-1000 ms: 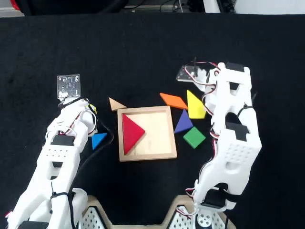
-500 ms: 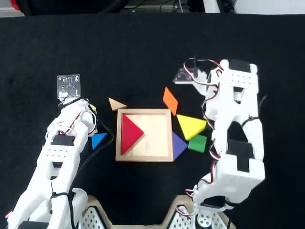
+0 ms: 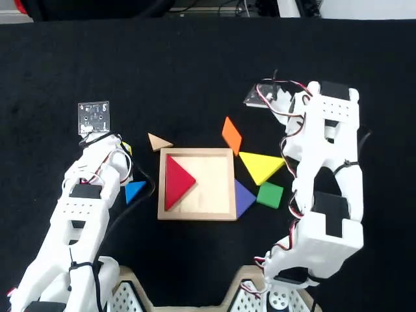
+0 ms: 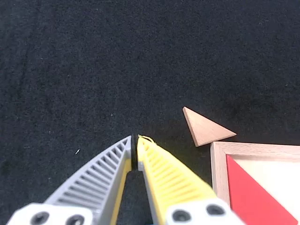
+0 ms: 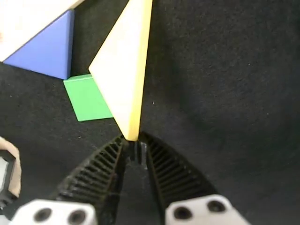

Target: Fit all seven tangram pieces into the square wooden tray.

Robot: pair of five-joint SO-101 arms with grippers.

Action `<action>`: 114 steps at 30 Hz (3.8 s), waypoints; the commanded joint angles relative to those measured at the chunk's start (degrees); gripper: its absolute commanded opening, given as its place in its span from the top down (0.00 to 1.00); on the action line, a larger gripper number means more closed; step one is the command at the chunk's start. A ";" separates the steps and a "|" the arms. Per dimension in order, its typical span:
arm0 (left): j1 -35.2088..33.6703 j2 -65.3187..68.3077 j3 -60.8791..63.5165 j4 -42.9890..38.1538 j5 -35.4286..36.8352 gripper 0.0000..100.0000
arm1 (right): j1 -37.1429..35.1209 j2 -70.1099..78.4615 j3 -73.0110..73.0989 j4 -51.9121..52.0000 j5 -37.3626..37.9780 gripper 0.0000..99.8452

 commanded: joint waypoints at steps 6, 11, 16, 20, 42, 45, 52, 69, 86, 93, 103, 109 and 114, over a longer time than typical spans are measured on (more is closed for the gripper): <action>-0.66 0.00 -0.84 -0.97 0.62 0.96 | -7.47 -7.87 0.04 -3.60 -9.41 0.99; -0.66 0.00 -0.84 -0.97 0.62 0.96 | -15.21 -7.96 1.80 -6.77 -14.68 0.99; -0.66 0.00 -0.84 -0.97 0.62 0.96 | -22.86 -8.31 4.79 -6.68 -17.58 0.99; -0.66 -0.09 -0.84 -0.97 0.62 0.96 | -26.02 -8.40 7.34 -6.68 -19.08 0.99; -0.66 -0.18 -0.40 -0.88 0.62 0.96 | -11.69 2.68 4.18 -26.37 -44.40 0.99; -0.66 -0.09 -0.57 -0.88 0.62 0.96 | -10.20 7.08 2.68 -23.56 -44.40 0.98; -0.66 -0.26 -0.48 -0.88 0.62 0.96 | -8.09 16.04 -4.09 -21.19 -43.78 0.98; -0.66 -0.09 -0.75 -0.88 0.62 0.96 | -18.20 25.27 -19.91 -6.42 -43.60 0.99; -0.66 -0.53 -0.48 -0.88 0.62 0.96 | -20.48 12.44 -23.43 11.08 -43.34 0.99; -0.66 -0.53 -0.48 -0.88 0.62 0.96 | -20.13 -13.49 5.76 1.41 -41.67 0.99; -0.31 -0.26 -0.31 -0.62 0.62 0.96 | -18.29 -21.23 25.01 -11.78 -56.53 0.83; -0.57 -0.26 -0.31 -0.62 0.62 0.96 | -18.37 -11.47 23.16 -11.25 -62.24 0.73; -0.57 -0.26 -0.40 -0.79 0.62 0.96 | -18.55 -6.46 23.08 -11.25 -62.24 0.73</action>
